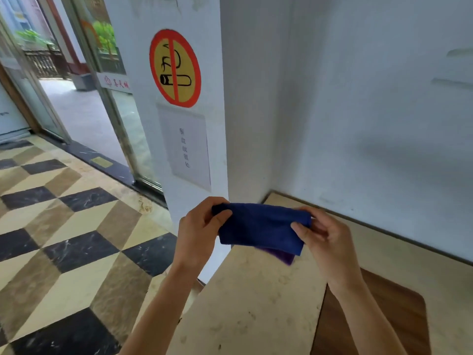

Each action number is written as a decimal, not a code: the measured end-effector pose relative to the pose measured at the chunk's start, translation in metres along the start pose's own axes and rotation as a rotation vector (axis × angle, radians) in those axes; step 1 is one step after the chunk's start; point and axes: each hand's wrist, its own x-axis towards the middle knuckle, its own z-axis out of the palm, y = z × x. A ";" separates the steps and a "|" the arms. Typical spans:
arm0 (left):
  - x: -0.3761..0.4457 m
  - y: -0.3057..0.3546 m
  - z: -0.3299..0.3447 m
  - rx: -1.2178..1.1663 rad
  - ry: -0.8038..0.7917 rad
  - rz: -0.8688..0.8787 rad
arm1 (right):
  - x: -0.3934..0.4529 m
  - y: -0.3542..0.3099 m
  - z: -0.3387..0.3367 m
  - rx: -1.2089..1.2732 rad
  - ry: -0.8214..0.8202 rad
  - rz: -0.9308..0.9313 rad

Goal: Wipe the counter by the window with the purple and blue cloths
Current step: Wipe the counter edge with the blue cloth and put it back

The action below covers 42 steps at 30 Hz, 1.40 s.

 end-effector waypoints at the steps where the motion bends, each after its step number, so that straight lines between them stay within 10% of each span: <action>1: 0.008 -0.007 0.004 -0.011 -0.026 -0.001 | 0.001 0.004 0.003 -0.002 0.016 0.011; 27: 0.073 -0.296 0.183 0.006 -0.776 -0.356 | -0.025 0.285 0.085 -0.297 0.337 0.675; 42: 0.029 -0.360 0.159 0.731 -0.849 -0.085 | -0.074 0.317 0.094 -0.872 -0.220 0.876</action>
